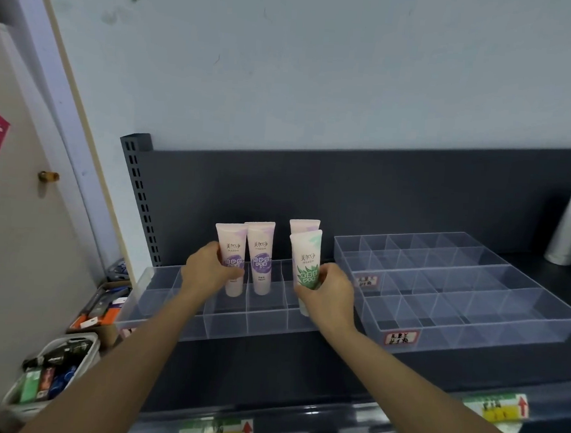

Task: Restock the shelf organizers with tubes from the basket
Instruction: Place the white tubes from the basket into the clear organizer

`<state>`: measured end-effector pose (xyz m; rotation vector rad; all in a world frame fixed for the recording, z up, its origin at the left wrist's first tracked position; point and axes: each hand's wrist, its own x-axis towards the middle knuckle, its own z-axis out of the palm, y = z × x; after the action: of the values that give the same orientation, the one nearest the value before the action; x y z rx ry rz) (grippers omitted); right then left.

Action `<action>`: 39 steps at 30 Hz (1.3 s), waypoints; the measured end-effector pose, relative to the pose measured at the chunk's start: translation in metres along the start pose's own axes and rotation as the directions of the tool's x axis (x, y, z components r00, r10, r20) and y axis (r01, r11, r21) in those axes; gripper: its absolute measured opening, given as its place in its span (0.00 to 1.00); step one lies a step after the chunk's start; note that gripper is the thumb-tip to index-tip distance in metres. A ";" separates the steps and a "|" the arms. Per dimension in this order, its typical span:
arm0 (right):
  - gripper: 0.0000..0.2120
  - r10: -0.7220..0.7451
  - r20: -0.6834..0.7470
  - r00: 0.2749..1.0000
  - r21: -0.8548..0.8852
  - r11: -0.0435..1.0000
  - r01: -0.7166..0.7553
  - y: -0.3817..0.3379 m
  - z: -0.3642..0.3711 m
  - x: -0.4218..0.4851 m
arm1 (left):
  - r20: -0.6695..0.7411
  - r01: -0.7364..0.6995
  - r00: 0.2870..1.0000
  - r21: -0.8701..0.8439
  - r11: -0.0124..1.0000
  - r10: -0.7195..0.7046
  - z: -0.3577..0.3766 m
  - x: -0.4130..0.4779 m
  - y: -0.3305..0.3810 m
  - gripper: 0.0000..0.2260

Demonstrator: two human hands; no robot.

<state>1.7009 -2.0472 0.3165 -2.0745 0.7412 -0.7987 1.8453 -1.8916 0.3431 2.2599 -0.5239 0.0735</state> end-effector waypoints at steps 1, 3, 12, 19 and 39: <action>0.17 -0.010 -0.017 1.000 -0.014 1.000 0.009 0.001 0.002 0.000 | -0.010 0.010 1.000 0.005 1.000 -0.010 0.000 0.000 -0.001 0.18; 0.18 -0.017 -0.036 0.999 -0.028 0.999 0.016 0.003 0.005 -0.001 | -0.029 0.028 0.999 0.033 0.999 -0.027 0.000 0.000 -0.002 0.17; 0.20 -0.020 -0.084 0.996 -0.079 0.997 0.013 0.004 0.008 -0.007 | -0.047 0.020 0.999 0.092 0.996 -0.016 -0.007 -0.004 -0.001 0.19; 0.24 0.016 -0.053 0.998 -0.085 0.996 -0.020 -0.005 0.002 -0.008 | -0.206 -0.016 0.978 0.106 0.994 0.038 -0.020 -0.017 0.007 0.31; 0.16 -0.078 -0.257 0.963 0.005 0.997 0.082 0.029 -0.182 -0.050 | -0.089 -0.745 0.659 0.061 0.665 0.747 0.054 -0.142 0.174 0.16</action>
<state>1.5276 -2.1089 0.3695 -2.0194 0.7897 -1.1305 1.6414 -1.9856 0.3970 1.8896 -1.3770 0.6189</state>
